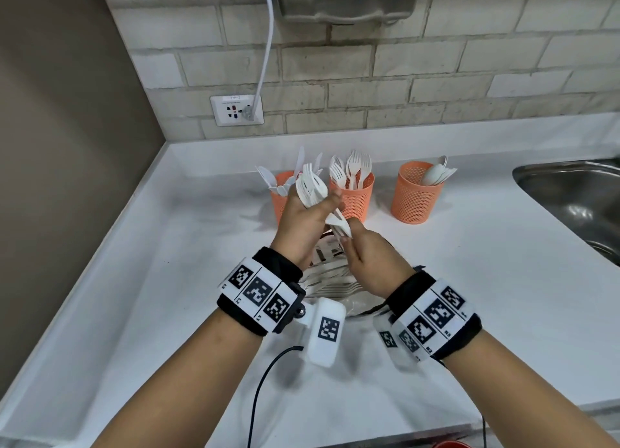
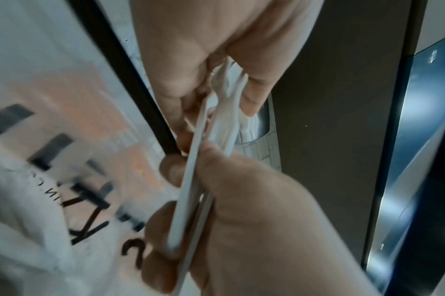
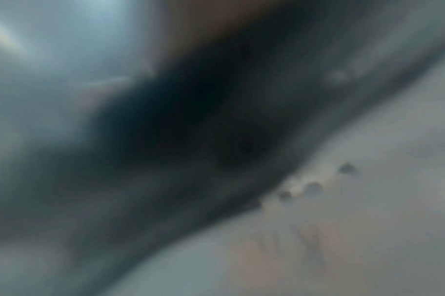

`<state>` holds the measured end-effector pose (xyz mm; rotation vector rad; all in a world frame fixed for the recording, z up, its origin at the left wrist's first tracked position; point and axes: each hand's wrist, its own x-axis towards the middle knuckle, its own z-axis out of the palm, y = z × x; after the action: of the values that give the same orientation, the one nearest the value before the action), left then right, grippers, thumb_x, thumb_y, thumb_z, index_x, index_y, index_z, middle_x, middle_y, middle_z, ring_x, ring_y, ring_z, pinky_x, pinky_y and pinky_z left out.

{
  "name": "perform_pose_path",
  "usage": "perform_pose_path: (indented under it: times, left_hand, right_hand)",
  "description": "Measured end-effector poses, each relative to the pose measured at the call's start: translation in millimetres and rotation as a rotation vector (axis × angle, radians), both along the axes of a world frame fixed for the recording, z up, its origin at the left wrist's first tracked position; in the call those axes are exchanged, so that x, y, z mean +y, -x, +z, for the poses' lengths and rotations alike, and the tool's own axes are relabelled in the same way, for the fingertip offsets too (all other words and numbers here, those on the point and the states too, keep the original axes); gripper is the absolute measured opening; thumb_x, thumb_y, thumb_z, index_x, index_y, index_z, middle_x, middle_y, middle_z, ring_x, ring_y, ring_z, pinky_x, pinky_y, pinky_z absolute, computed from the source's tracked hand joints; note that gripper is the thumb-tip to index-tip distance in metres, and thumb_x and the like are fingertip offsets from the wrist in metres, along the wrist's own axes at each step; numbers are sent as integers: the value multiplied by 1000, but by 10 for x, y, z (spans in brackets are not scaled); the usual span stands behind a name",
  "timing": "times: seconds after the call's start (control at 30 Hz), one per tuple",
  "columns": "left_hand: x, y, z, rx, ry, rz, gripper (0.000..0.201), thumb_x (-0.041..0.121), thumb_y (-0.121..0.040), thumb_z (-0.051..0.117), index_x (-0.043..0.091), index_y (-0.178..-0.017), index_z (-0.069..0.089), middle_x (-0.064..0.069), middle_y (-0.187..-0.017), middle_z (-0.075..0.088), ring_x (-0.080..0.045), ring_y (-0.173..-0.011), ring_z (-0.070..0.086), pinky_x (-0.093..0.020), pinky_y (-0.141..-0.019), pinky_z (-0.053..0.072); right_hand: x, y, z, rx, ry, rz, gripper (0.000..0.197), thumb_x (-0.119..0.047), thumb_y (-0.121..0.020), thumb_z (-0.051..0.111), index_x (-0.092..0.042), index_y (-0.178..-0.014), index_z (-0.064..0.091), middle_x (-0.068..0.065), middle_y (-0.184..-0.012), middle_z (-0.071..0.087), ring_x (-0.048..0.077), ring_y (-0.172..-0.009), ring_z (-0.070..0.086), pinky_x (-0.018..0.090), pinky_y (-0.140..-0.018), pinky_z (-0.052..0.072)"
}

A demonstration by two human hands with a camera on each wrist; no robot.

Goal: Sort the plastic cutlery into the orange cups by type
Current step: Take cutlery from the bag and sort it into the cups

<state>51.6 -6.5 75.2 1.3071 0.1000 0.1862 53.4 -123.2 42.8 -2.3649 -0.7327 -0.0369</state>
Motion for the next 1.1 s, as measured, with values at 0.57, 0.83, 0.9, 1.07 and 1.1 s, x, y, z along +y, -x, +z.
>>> perform_pose_path:
  times: [0.57,0.83,0.9,1.07,1.1]
  left_hand:
    - [176,-59,113,24,-40,46,40,1,-93,51,31,-118,44,-8,-106,65,-28,-91,61,-44,-83,51]
    - [232,-2,108,74,-75,-34,24,6,-96,46,22,-114,41,-2,-92,62,-21,-81,60,-37,-53,57]
    - [207,13,85,87,-46,-30,19,14,-98,44,24,-113,41,-6,-104,59,-19,-84,62,-33,-47,58]
    - [104,17,44,79,4,6,17,14,-100,39,29,-108,41,-12,-122,49,-20,-89,61,-35,-55,60]
    - [98,19,46,94,29,-12,19,12,-100,39,30,-106,42,-12,-123,50,-22,-88,61,-37,-54,60]
  right_hand:
    - [-96,-87,61,-53,138,40,49,-22,-98,41,-9,-143,28,12,-137,43,29,-116,51,37,-95,44]
    - [-110,-59,47,-95,127,-14,42,-21,-96,47,-7,-135,41,12,-122,52,30,-105,54,38,-85,46]
    - [-95,-59,44,-162,222,-74,40,-21,-94,49,-6,-131,44,12,-117,53,34,-94,58,40,-70,46]
    - [-101,-32,62,-270,302,-138,31,-20,-86,60,-1,-110,55,15,-93,59,35,-68,62,29,-50,32]
    - [-109,-25,74,-247,290,-131,33,-26,-91,53,-3,-115,52,15,-100,57,34,-78,61,32,-55,36]
